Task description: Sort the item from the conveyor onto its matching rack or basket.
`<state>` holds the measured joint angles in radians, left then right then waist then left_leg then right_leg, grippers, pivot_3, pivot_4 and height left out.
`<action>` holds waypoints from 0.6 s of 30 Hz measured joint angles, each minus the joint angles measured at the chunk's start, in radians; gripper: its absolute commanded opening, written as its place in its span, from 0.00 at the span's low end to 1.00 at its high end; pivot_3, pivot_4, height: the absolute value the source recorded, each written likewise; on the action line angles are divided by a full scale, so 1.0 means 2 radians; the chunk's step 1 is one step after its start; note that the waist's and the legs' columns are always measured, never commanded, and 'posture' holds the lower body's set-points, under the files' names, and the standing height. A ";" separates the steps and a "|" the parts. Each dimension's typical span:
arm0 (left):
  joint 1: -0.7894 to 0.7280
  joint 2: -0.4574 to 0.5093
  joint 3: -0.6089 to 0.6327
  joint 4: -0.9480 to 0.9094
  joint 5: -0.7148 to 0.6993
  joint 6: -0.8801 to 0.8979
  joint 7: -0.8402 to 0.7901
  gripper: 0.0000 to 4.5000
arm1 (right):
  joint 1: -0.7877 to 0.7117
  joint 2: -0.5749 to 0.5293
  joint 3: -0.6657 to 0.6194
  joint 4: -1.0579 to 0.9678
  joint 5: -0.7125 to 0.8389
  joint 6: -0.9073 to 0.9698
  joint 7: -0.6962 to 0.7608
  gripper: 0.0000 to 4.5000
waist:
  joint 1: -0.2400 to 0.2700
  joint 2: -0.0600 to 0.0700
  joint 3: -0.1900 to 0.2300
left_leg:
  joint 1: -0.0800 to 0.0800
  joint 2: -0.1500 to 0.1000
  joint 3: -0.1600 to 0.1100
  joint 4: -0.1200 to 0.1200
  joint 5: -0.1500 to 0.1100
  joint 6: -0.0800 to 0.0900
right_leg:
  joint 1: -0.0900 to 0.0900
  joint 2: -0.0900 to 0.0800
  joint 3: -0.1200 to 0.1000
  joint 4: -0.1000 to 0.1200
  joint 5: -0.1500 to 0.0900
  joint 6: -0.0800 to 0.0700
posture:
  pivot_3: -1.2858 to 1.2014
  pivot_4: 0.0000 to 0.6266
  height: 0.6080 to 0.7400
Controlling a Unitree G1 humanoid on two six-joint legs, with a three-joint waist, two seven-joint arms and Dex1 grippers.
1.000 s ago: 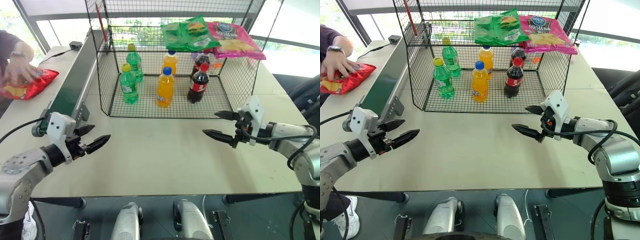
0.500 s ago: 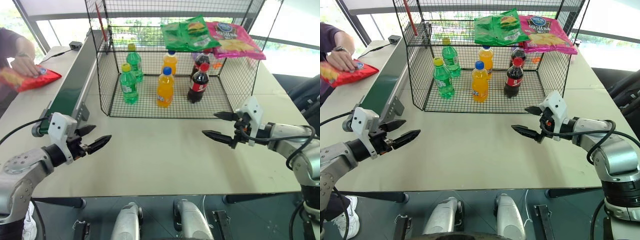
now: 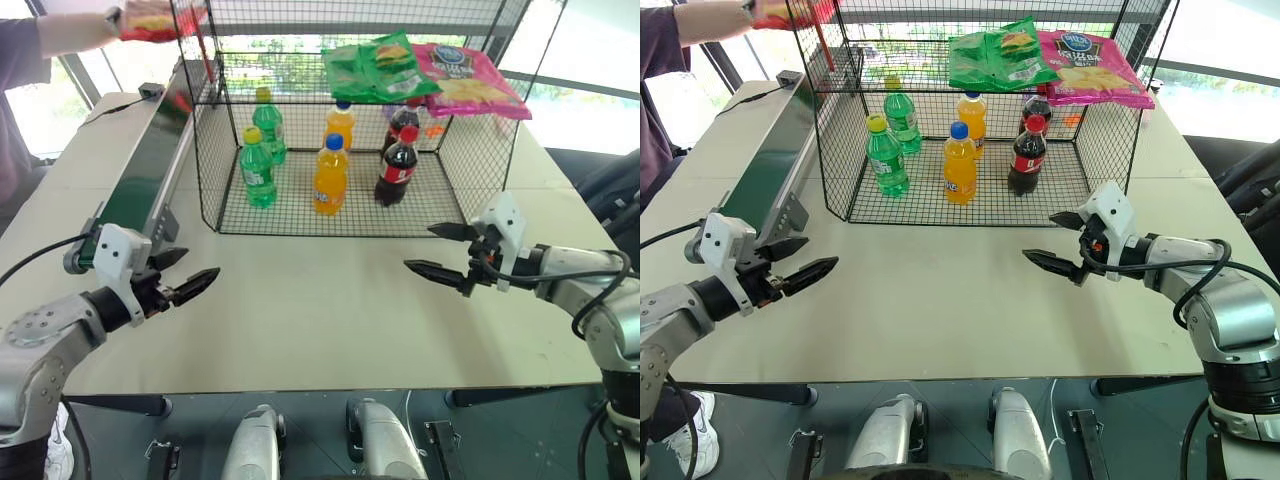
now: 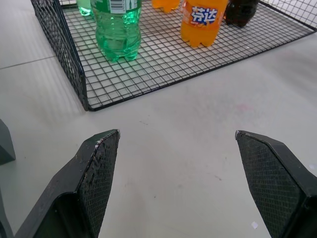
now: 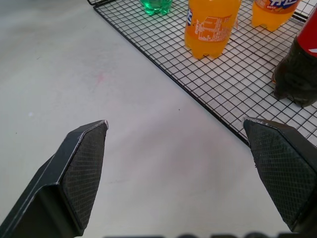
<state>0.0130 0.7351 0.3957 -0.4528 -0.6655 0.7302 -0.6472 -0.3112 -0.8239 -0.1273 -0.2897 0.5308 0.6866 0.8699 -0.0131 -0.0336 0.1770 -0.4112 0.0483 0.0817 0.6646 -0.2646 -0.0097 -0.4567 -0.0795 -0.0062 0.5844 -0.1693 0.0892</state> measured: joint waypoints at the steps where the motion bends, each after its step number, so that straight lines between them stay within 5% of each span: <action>1: -0.001 0.000 0.000 0.000 0.000 0.000 0.000 0.87 | -0.001 0.000 0.000 0.000 0.000 -0.001 0.000 1.00 | 0.000 0.000 0.000 | 0.000 0.000 0.000 0.000 0.000 0.000 | 0.000 0.000 0.000 0.000 0.000 0.000 | 0.52 0.24 1.00; 12: -0.004 0.004 0.000 0.000 0.001 0.000 0.000 0.87 | -0.006 0.006 0.001 0.002 0.001 0.000 0.000 1.00 | 0.000 0.000 0.000 | 0.000 0.000 0.000 0.000 0.000 0.000 | 0.000 0.000 0.000 0.000 0.000 0.000 | 0.52 0.24 1.00; 18: -0.023 0.096 0.044 0.005 0.034 -0.020 -0.019 0.87 | -0.048 0.011 0.001 -0.057 0.051 0.082 -0.029 1.00 | -0.002 0.000 0.000 | 0.000 0.000 0.000 0.000 0.000 0.000 | -0.001 0.000 0.000 0.001 0.000 0.000 | 0.52 0.24 1.00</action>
<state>-0.0332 0.9272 0.4837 -0.4433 -0.5982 0.6895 -0.6855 -0.4077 -0.8023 -0.1257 -0.4047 0.6330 0.8506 0.8114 -0.0174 -0.0330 0.1774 -0.4109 0.0490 0.0821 0.6646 -0.2645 -0.0097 -0.4593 -0.0792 -0.0062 0.5871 -0.1693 0.0892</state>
